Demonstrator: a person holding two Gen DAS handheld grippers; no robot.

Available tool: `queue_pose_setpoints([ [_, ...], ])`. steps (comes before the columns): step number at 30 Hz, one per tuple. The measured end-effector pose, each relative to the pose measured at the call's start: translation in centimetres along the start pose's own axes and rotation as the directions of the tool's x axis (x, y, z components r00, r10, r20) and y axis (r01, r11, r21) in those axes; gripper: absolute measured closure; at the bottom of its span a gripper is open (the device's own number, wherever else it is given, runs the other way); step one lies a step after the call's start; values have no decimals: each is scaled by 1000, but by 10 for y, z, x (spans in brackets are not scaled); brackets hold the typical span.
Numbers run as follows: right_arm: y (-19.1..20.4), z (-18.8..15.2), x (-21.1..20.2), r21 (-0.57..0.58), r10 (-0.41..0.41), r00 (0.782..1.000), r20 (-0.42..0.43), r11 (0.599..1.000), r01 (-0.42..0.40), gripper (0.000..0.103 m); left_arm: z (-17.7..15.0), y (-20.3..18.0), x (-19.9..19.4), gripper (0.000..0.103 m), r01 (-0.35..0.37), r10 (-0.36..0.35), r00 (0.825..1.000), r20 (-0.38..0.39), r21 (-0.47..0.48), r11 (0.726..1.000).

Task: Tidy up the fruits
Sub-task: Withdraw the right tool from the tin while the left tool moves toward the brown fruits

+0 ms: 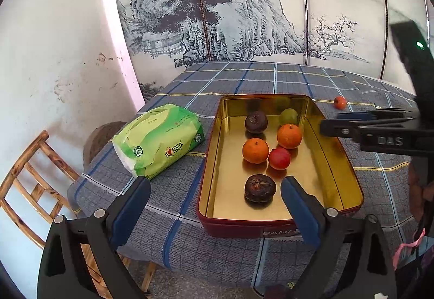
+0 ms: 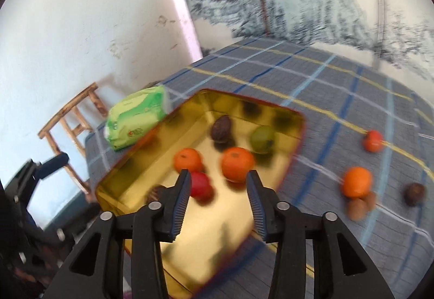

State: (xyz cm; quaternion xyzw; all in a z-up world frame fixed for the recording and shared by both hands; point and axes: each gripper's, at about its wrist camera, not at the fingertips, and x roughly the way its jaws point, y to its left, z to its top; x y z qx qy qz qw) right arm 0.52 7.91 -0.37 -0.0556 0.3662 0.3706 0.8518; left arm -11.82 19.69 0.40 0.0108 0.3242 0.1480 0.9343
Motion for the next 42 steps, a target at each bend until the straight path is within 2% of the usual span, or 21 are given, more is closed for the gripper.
queue_pose_setpoints([
  [2,-15,-8,-13,11,-46,999,18,999,46,44,0,-1,0,8,2,-2,1000,0,2,1000],
  [5,-48,-24,-35,58,-124,992,38,991,122,38,2,-6,-1,8,6,-6,1000,3,13,1000],
  [8,-86,-39,-52,99,-238,971,29,967,234,36,4,-15,-4,8,13,-13,1000,9,41,999],
  [10,-110,-49,-60,117,-311,950,6,944,308,36,6,-21,-6,8,15,-16,1000,17,64,998],
  [16,-170,-78,-83,126,-500,864,-50,855,502,31,14,-43,-13,6,24,-29,999,34,123,992],
  [23,-220,-92,-95,203,-549,827,-122,802,562,24,25,-73,-19,5,41,-52,997,50,195,980],
  [27,-241,-101,-94,239,-562,807,-181,771,590,22,35,-91,-22,5,92,-104,994,42,224,970],
  [29,-251,-106,-92,253,-567,795,-216,754,607,13,40,-100,-23,4,132,-144,989,32,233,964],
  [30,-255,-108,-91,261,-563,796,-223,752,605,12,44,-107,-22,4,160,-169,985,22,238,958],
  [34,-261,-112,-97,307,-516,832,-202,774,554,8,58,-130,-17,3,248,-250,968,-26,255,935],
  [36,-263,-110,-95,300,-515,830,-213,774,558,3,65,-145,-11,3,300,-295,954,-58,261,918],
  [37,-264,-109,-89,275,-525,812,-256,766,581,2,68,-153,-7,3,318,-311,948,-68,265,910],
  [38,-264,-109,-89,268,-529,808,-258,765,586,1,70,-160,-4,3,329,-320,944,-77,273,904],
  [39,-264,-110,-89,270,-523,813,-255,769,579,1,73,-168,0,3,335,-324,942,-86,285,898],
  [41,-268,-113,-89,304,-476,841,-257,786,538,0,77,-183,7,3,348,-332,938,-103,302,888],
  [42,-269,-114,-91,314,-469,847,-249,788,529,0,79,-191,11,5,360,-341,933,-116,308,881],
])
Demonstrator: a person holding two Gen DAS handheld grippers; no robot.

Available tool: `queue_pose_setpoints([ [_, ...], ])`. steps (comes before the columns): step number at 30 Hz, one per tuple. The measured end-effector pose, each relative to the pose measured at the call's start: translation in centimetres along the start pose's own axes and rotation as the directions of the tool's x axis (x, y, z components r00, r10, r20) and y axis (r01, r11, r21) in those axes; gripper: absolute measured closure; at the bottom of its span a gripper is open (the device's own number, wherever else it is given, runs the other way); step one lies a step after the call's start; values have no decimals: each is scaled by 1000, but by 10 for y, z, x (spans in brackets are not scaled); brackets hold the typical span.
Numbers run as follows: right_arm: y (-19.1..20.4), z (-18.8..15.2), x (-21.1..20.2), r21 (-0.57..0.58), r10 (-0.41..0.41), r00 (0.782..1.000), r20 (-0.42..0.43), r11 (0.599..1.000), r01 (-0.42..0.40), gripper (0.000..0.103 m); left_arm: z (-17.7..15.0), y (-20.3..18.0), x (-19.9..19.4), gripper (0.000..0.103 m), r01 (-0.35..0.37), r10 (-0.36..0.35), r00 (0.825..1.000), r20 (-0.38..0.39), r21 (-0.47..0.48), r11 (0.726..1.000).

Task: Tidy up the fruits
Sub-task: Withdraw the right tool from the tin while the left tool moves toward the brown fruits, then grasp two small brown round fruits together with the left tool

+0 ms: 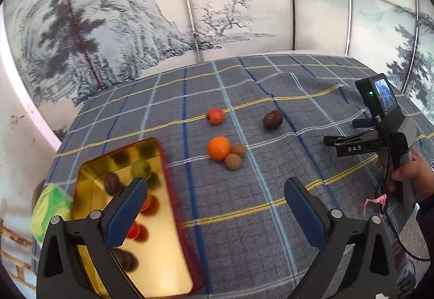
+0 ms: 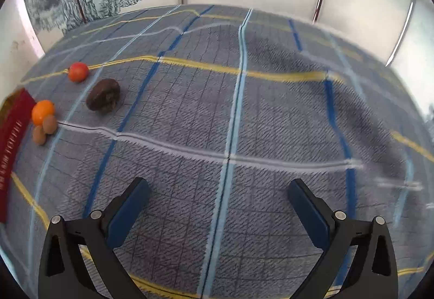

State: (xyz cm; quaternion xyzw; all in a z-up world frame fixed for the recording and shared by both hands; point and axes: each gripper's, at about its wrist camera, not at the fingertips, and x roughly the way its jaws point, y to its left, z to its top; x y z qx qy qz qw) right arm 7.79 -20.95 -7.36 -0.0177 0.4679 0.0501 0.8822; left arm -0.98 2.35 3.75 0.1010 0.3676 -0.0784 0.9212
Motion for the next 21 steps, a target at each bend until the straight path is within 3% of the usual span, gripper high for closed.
queue_pose_setpoints([
  [2,1,-1,-1,3,7,1000,6,1000,-7,0,9,-8,13,12,34,-34,999,-17,12,999],
  [6,2,-4,-4,2,33,999,23,999,-33,0,19,-17,47,43,81,-81,992,-97,-4,997],
  [14,-2,-5,-7,6,104,993,52,995,-104,0,17,-5,103,48,67,-91,973,-213,-119,991],
  [18,-2,-5,-8,-1,128,990,59,992,-128,0,10,-1,127,66,50,-99,953,-287,-173,984],
  [21,1,-6,-10,-13,131,989,64,991,-131,0,9,0,135,68,50,-109,946,-304,-197,979],
])
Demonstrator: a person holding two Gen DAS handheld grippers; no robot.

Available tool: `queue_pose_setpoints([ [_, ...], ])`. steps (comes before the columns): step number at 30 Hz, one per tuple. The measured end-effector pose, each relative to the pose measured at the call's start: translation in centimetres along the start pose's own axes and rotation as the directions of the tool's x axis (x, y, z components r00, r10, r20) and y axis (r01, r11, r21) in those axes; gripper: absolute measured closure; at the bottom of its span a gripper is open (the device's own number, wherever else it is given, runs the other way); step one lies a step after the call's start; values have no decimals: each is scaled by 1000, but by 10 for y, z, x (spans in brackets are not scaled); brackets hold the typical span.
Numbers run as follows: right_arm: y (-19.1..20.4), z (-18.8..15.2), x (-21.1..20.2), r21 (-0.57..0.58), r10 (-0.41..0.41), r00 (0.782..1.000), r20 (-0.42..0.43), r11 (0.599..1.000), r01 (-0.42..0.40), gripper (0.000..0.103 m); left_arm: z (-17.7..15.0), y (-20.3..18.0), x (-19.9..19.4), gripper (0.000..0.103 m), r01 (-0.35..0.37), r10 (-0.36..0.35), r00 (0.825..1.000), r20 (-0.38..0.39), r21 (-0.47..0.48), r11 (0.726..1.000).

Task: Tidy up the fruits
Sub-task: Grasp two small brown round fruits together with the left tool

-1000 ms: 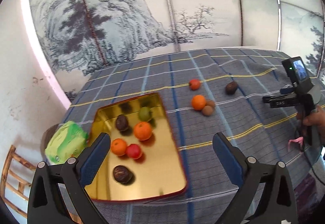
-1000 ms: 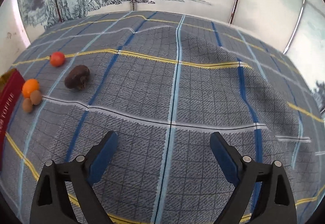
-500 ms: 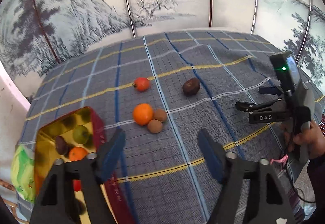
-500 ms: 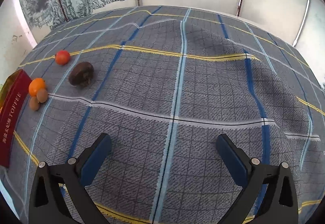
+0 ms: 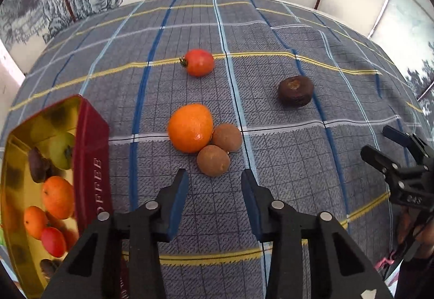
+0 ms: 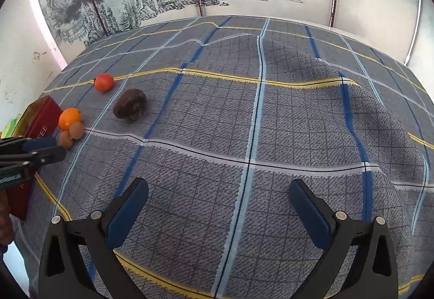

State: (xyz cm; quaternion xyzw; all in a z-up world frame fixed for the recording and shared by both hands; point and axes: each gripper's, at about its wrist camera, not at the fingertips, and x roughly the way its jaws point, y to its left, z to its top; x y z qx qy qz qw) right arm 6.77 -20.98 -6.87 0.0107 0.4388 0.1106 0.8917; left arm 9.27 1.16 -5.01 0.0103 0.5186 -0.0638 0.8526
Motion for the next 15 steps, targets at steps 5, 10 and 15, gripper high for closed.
queue_pose_setpoints([
  [5,1,0,0,-6,16,1000,4,1000,-16,0,6,-2,4,69,22,-22,1000,1,-14,1000],
  [10,1,1,0,-5,27,1000,5,1000,-27,0,14,-7,10,69,12,-12,1000,3,-1,1000],
  [15,0,1,-1,-2,35,999,8,999,-35,0,20,-12,18,70,13,-13,1000,-8,20,1000],
])
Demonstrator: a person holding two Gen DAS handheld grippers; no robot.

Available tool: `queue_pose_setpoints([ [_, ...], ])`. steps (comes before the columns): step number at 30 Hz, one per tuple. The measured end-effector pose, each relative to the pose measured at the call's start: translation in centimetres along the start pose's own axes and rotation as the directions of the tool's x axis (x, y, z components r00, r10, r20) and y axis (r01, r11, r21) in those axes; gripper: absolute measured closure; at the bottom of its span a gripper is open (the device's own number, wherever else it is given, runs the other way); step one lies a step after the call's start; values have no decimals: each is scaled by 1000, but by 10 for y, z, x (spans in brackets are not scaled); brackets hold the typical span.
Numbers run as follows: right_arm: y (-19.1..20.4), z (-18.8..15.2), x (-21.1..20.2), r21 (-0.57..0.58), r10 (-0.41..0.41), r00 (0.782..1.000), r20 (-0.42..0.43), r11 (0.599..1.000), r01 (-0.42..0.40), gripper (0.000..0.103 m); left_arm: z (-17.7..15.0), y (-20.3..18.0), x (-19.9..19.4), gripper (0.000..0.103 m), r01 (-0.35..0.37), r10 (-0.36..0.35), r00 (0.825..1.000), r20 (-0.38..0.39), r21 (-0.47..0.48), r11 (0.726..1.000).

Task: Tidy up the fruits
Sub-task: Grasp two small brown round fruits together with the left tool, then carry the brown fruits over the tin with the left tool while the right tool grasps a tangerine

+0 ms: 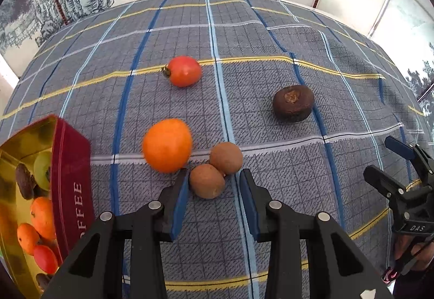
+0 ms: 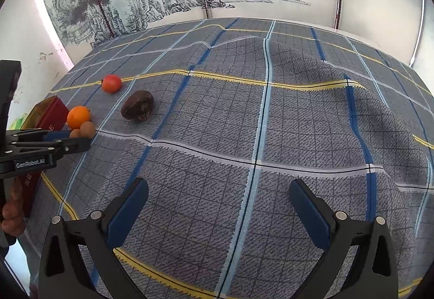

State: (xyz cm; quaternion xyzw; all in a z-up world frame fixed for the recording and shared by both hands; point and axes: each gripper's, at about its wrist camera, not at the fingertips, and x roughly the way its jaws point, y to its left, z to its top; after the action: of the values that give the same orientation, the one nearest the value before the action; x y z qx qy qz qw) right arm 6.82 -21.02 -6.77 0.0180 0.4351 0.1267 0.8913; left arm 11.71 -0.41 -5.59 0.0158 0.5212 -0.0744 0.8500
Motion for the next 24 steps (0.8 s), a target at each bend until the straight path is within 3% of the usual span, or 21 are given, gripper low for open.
queue_pose_setpoints([
  [2,0,-1,-1,0,-1,1000,0,1000,1,0,1,-3,2,70,-1,1,1000,6,11,1000],
  [4,0,-1,-1,0,1,1000,0,1000,-1,0,1,-7,3,79,-23,22,1000,19,30,999],
  [7,0,-1,-1,6,3,1000,-3,1000,-3,0,-3,-12,1,81,-39,38,999,35,39,998],
  [18,-4,0,0,22,-3,1000,4,1000,3,0,-42,-6,-50,81,61,-53,990,132,-57,997],
  [22,3,-2,-14,-25,3,996,88,1000,-1,4,-55,-4,-76,81,47,-40,983,177,-36,998],
  [24,18,-2,-26,-105,56,989,140,994,-42,4,-62,-1,-88,81,48,-40,980,196,-36,998],
])
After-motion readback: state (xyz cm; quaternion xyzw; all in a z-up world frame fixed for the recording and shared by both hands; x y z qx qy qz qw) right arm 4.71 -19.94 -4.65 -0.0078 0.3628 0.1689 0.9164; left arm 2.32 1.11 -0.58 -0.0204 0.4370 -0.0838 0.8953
